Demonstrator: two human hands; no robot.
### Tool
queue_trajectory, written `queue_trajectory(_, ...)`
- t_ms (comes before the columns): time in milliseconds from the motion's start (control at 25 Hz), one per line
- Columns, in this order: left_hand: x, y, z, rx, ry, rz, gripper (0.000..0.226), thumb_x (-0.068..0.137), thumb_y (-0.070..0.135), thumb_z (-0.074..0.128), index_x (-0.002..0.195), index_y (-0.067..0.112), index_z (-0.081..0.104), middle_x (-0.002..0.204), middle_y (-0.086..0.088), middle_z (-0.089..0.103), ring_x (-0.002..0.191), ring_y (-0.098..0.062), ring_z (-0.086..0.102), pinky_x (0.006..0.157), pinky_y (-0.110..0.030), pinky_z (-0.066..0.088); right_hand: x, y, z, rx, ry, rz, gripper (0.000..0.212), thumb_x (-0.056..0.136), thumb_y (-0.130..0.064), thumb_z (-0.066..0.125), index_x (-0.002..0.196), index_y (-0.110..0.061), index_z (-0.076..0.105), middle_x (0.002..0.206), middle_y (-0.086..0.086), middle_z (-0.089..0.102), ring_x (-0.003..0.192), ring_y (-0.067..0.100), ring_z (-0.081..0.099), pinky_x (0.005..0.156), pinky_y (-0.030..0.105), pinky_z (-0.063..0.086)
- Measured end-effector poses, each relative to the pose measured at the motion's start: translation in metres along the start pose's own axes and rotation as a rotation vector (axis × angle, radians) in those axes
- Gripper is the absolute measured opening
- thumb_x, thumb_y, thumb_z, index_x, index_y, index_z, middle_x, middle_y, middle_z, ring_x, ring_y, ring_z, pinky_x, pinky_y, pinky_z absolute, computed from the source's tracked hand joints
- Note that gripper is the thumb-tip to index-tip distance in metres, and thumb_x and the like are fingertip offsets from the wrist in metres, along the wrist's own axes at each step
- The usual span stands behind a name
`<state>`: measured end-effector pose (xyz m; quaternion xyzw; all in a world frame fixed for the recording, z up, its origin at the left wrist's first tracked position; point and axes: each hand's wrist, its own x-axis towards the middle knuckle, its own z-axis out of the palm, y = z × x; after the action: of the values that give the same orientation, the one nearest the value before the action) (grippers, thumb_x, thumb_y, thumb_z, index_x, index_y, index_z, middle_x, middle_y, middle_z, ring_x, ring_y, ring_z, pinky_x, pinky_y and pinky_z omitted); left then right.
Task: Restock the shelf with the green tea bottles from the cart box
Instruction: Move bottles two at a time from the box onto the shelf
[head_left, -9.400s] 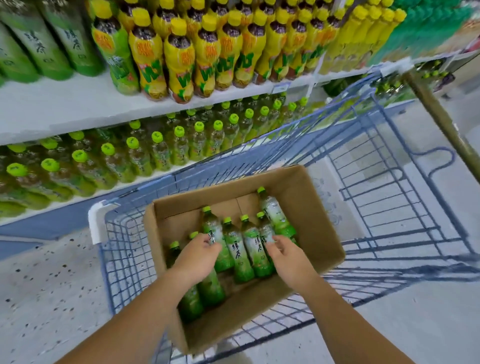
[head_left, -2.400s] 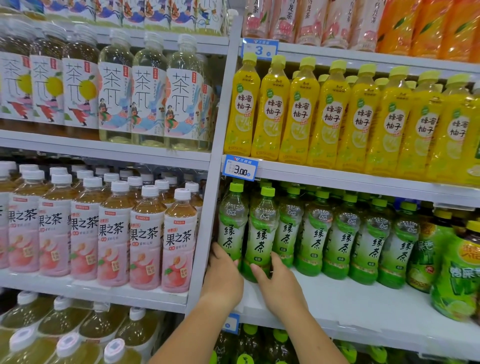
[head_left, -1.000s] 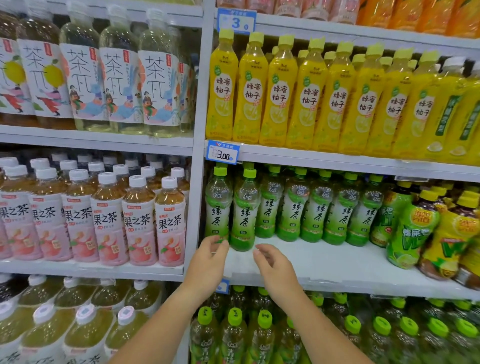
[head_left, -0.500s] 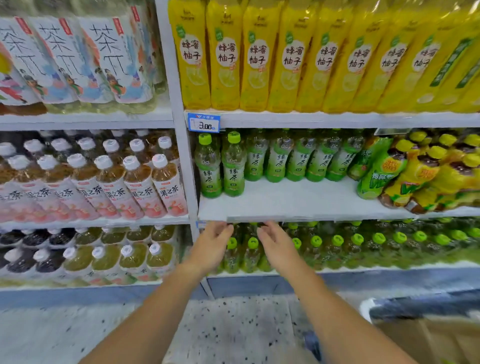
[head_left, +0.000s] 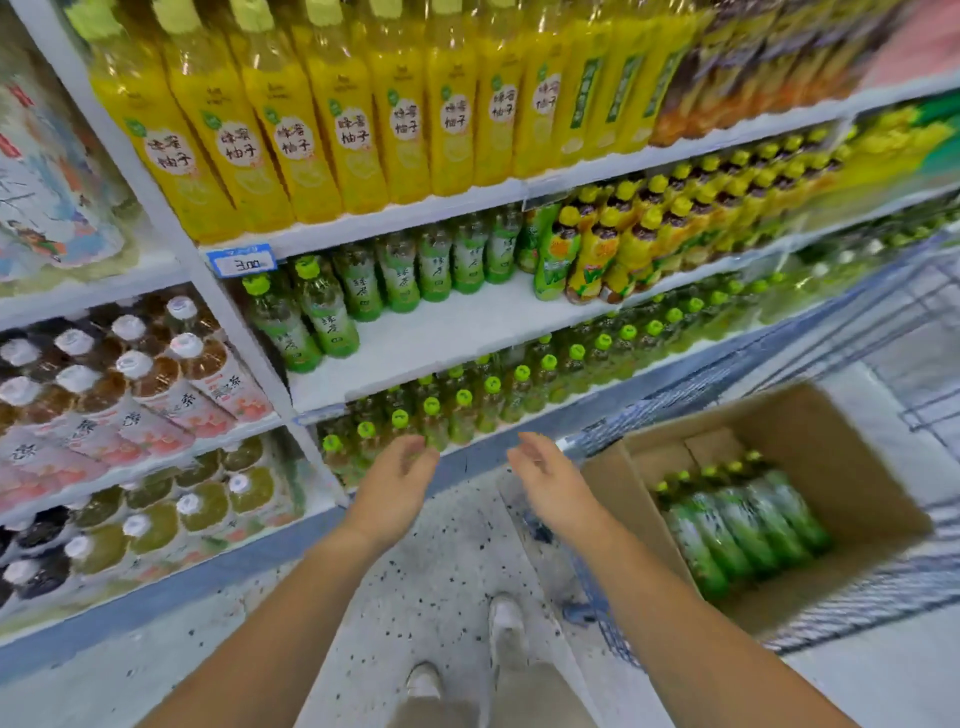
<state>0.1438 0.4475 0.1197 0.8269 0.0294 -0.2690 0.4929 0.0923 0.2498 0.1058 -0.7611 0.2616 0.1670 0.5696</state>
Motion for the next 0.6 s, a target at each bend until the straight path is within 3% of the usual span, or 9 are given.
queue_trajectory(160,-0.023,0.022,0.029,0.072,-0.105,0.068,0.05,0.104,0.041,0.047,0.148,0.018,0.043,0.15,0.0,0.046,0.132,-0.016,0.045,0.095,-0.027,0.034,-0.058,0.013,-0.033,0.077,0.187,0.028,0.051,0.104,-0.038,0.048,0.151,-0.022,0.038,0.151,0.001,0.045,0.128,0.016,0.05,0.099,0.028,0.04)
queue_trajectory(320,-0.042,0.046,0.067,0.087,-0.182,0.125,0.052,0.103,0.043,0.047,0.149,0.019,0.042,0.149,0.003,0.046,0.125,-0.01,0.045,0.095,-0.027,0.035,-0.093,0.034,-0.067,0.103,0.313,0.023,0.051,0.104,-0.038,0.047,0.15,-0.019,0.04,0.148,-0.006,0.047,0.136,0.015,0.045,0.106,0.027,0.035)
queue_trajectory(600,-0.063,0.083,0.161,0.045,-0.293,0.096,0.052,0.102,0.045,0.048,0.149,0.024,0.04,0.145,0.008,0.046,0.12,-0.008,0.046,0.097,-0.03,0.038,-0.109,0.086,-0.151,0.12,0.341,0.046,0.05,0.103,-0.044,0.046,0.149,-0.025,0.042,0.147,-0.006,0.048,0.13,0.012,0.047,0.108,0.033,0.037)
